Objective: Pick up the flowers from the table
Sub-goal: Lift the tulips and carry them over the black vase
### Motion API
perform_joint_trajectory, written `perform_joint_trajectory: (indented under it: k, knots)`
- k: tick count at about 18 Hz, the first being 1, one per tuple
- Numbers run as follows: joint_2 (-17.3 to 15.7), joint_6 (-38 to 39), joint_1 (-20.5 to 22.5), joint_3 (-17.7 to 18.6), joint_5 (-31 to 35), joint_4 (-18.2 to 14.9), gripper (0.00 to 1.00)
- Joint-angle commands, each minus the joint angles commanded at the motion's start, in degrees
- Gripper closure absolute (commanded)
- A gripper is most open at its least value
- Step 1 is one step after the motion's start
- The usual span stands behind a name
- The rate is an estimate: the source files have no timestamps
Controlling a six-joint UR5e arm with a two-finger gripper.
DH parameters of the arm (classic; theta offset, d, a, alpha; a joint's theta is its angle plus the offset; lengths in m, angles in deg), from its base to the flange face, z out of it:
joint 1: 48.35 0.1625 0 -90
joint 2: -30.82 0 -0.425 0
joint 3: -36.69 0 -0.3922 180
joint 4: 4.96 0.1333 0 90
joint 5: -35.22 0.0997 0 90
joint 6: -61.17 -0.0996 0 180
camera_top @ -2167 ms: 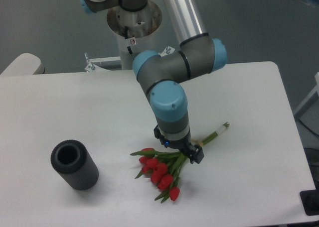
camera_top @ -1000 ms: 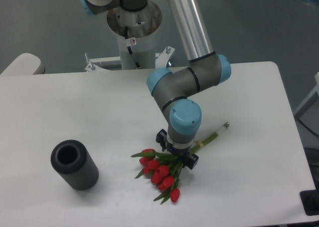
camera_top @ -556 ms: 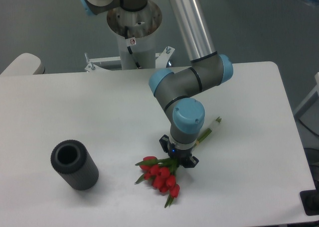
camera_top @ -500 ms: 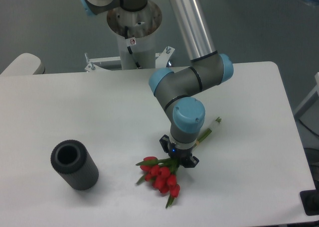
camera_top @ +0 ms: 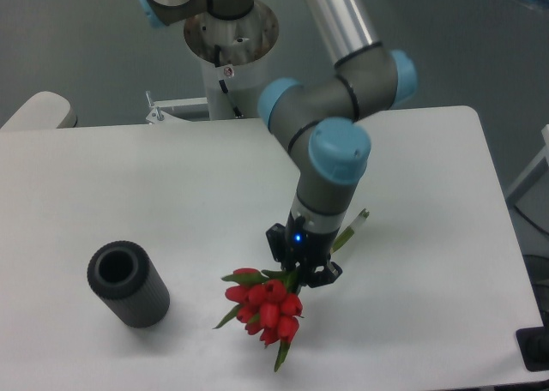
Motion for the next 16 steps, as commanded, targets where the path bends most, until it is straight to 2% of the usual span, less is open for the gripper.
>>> perform_joint_trajectory:
  k: [5,8,11,16]
  knots:
    - [-1.0,2.2,-0.1,-3.5,-12.5,0.1,0.75]
    - [-1.0,6.7,-0.8,-6.1,-19.8,0.2,0.75]
    - [-1.0,8.5,-1.1,-7.1,-25.6,0.3,0.75]
    - [-0.5,10.3,-1.9,-7.1,-27.4,0.7,0.75]
